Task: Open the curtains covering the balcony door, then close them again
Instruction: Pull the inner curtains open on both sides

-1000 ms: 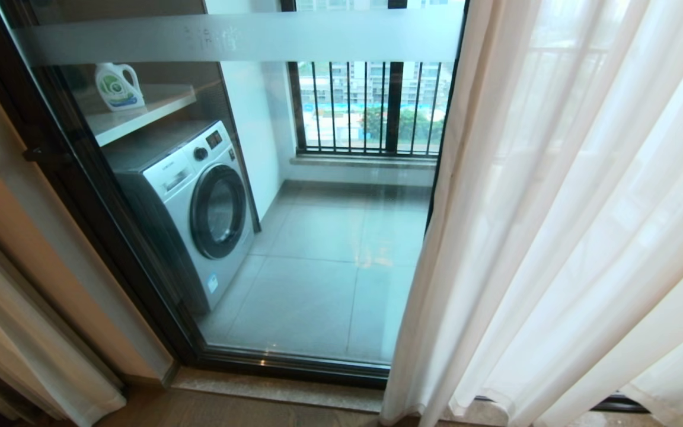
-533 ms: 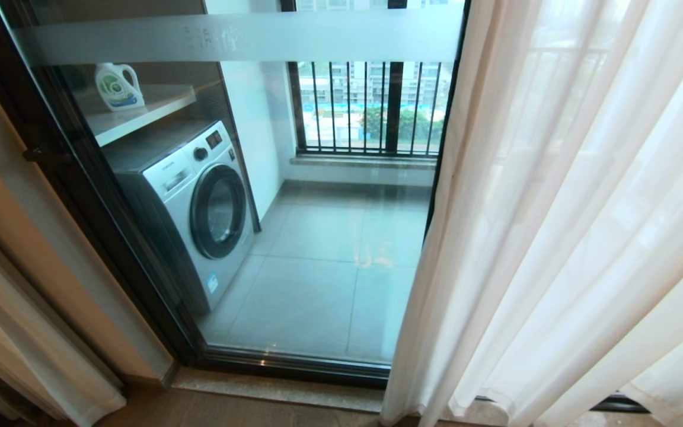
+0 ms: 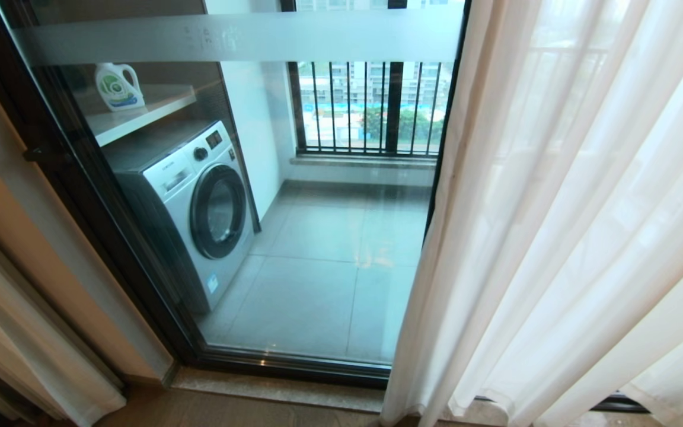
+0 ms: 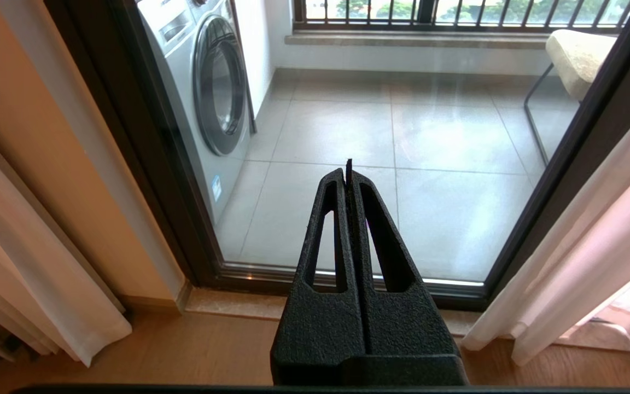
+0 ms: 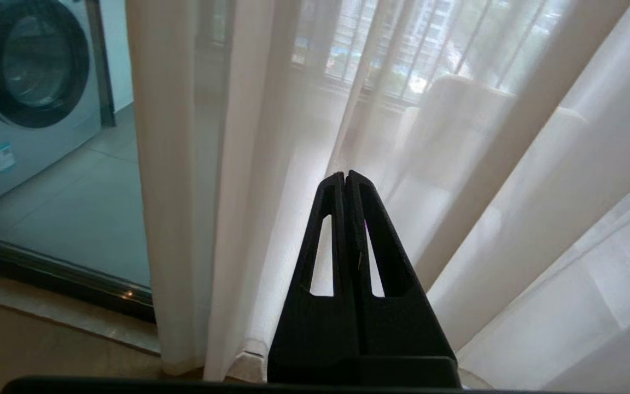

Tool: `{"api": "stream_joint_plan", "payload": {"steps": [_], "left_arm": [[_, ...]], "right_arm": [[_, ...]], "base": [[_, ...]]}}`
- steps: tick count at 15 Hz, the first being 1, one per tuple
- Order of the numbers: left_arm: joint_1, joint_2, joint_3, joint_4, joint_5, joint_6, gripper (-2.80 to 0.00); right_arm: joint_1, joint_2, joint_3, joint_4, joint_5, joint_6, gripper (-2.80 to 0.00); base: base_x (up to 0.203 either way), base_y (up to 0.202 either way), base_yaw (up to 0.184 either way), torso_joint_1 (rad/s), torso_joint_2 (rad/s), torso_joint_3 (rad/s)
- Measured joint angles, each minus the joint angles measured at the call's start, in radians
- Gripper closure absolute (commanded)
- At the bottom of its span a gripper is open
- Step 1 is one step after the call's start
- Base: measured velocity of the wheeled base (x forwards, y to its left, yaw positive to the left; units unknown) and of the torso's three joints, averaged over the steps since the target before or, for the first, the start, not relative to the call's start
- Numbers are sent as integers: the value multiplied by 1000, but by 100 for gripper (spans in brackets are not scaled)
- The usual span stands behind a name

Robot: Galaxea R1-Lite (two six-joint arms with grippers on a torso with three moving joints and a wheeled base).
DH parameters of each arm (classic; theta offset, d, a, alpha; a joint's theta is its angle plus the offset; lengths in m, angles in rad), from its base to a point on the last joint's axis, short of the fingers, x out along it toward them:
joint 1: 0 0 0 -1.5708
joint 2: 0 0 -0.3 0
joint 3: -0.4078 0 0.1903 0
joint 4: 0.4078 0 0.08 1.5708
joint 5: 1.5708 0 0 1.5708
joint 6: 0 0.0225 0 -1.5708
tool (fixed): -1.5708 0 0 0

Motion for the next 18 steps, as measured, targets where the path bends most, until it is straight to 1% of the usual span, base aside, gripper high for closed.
{"api": "stream_joint_plan", "payload": {"steps": [2,5,6,8,10,12,14,16,18], "left_arm": [[0,0,0,0,1,0,0],[0,0,0,0,0,0,0],[0,0,0,0,0,0,0],[0,0,0,0,1,0,0],[0,0,0,0,0,0,0],[0,0,0,0,0,0,0],[0,0,0,0,0,0,0],[0,0,0,0,0,0,0],[0,0,0,0,0,0,0]], "right_arm": [[0,3,-65,23,105,3,0],[0,41,-179,73,310,10,0],[0,70,-210,76,393,18,0],[0,132,-260,78,522,38,0],[-1,217,-312,77,626,52,0],[-2,324,-366,76,702,55,0],[-1,448,-418,72,761,52,0],[8,593,-487,69,796,39,0],[45,739,-563,66,806,30,0]], "base": [[0,0,0,0,0,0],[0,0,0,0,0,0],[0,0,0,0,0,0],[0,0,0,0,0,0],[0,0,0,0,0,0],[0,0,0,0,0,0],[0,0,0,0,0,0],[0,0,0,0,0,0],[0,0,0,0,0,0]]}}
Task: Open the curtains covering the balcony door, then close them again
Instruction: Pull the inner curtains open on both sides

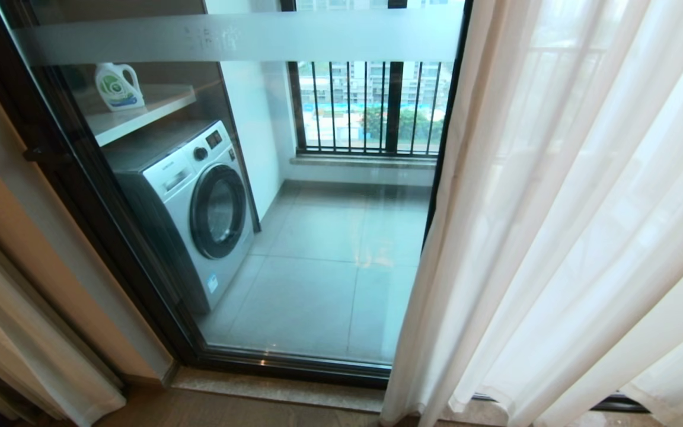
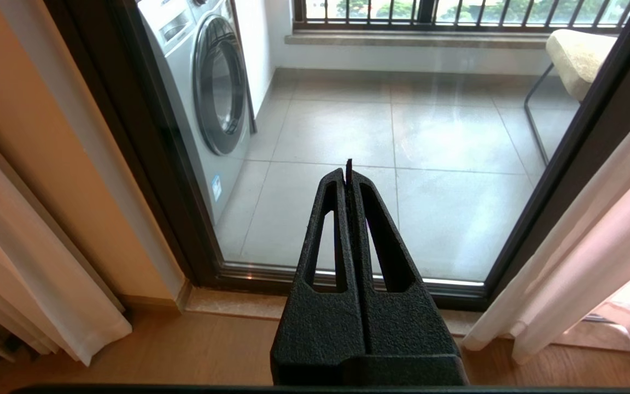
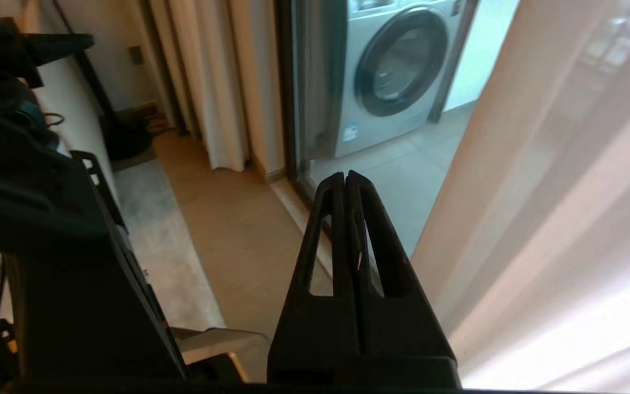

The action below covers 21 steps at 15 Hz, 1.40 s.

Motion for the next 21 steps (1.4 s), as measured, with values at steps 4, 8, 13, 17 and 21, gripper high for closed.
{"api": "stream_joint_plan", "payload": {"steps": [4,8,13,17,21], "left_arm": [[0,0,0,0,0,0,0],[0,0,0,0,0,0,0],[0,0,0,0,0,0,0],[0,0,0,0,1,-1,0],[0,0,0,0,0,0,0]], "right_arm": [[181,239,-127,-3,-97,-9,0],[370,417,-238,-34,-352,-34,0],[397,539,-297,-101,-524,-18,0],[400,593,-300,-225,-614,39,0],[412,652,-312,-316,-630,43,0]], "base": [[0,0,0,0,0,0],[0,0,0,0,0,0],[0,0,0,0,0,0],[0,0,0,0,0,0],[0,0,0,0,0,0]]}}
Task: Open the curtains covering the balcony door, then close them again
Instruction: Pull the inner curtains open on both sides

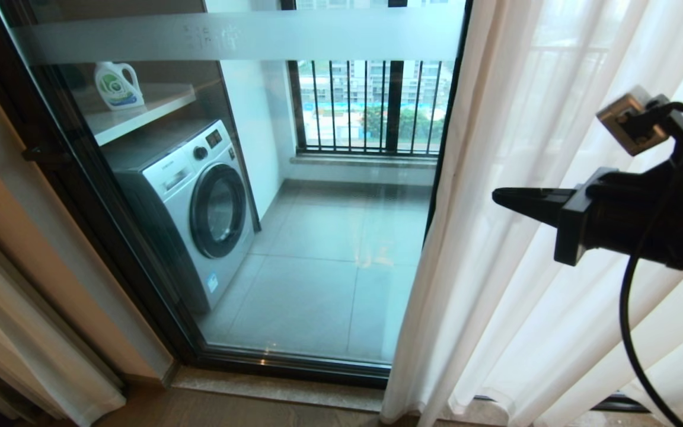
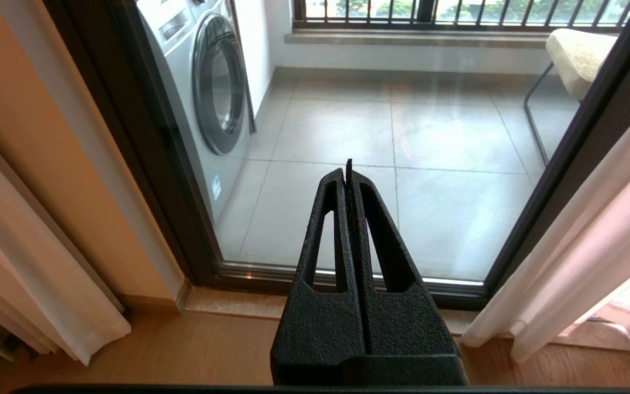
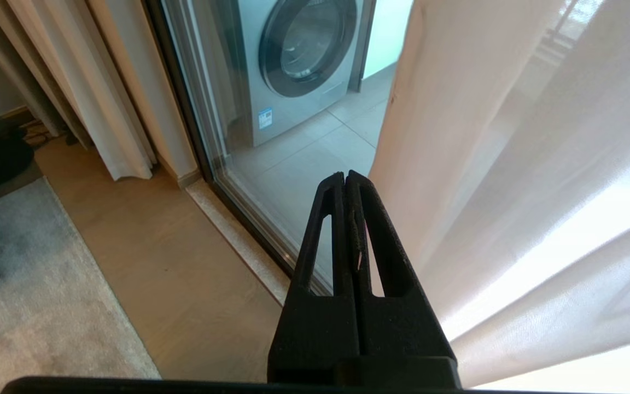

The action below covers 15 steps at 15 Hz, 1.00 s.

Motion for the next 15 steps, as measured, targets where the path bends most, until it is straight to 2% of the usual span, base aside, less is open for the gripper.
{"api": "stream_joint_plan", "payload": {"steps": [1,2,12,15], "left_arm": [[0,0,0,0,1,0,0],[0,0,0,0,1,-1,0],[0,0,0,0,0,0,0],[0,0,0,0,0,0,0]], "right_arm": [[4,14,-9,-6,0,0,0],[7,26,-17,-8,1,1,-280],[52,100,-22,-114,-11,22,-280],[75,124,-32,-116,-99,23,-280]], "base": [[0,0,0,0,0,0],[0,0,0,0,0,0],[0,0,0,0,0,0],[0,0,0,0,0,0]]}}
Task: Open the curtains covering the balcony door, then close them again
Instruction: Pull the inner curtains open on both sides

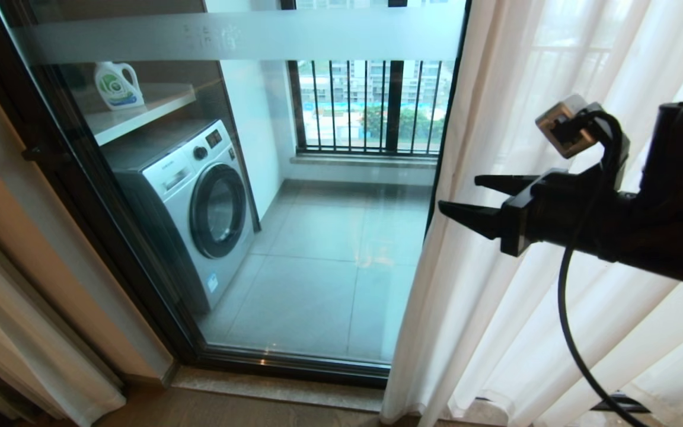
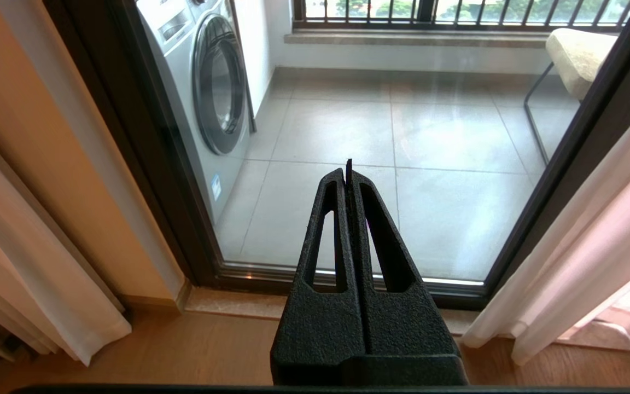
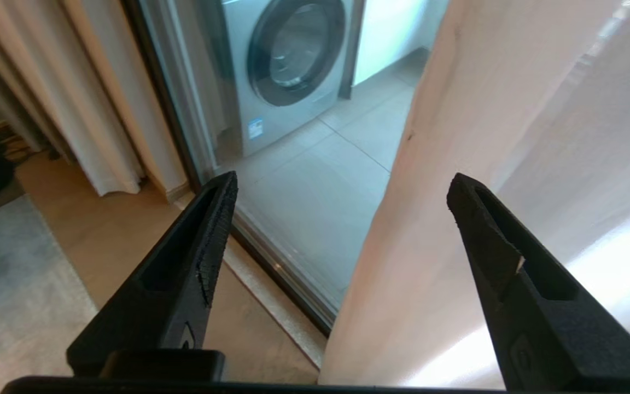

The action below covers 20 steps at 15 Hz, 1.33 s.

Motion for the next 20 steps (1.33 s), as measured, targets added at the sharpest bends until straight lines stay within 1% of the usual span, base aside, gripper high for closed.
{"api": "stream_joint_plan", "payload": {"steps": [1,3,6,8,11,13,15,20], "left_arm": [[0,0,0,0,1,0,0],[0,0,0,0,1,0,0],[0,0,0,0,1,-1,0],[0,0,0,0,1,-1,0],[0,0,0,0,1,-1,0],[0,0,0,0,1,-1,0],[0,0,0,0,1,0,0],[0,0,0,0,1,0,0]], "right_arm": [[7,13,-11,-4,-32,2,-280],[16,41,-27,-8,-67,3,-280],[18,78,-66,-8,-143,8,-280],[18,99,-93,-8,-173,34,-280],[16,127,-124,-10,-257,47,-280],[15,135,-130,-10,-269,70,-280],[7,140,-138,-10,-282,74,-280],[-7,152,-148,-23,-285,76,-280]], "base": [[0,0,0,0,0,0],[0,0,0,0,0,0],[0,0,0,0,0,0],[0,0,0,0,0,0],[0,0,0,0,0,0],[0,0,0,0,0,0],[0,0,0,0,0,0],[0,0,0,0,0,0]]}}
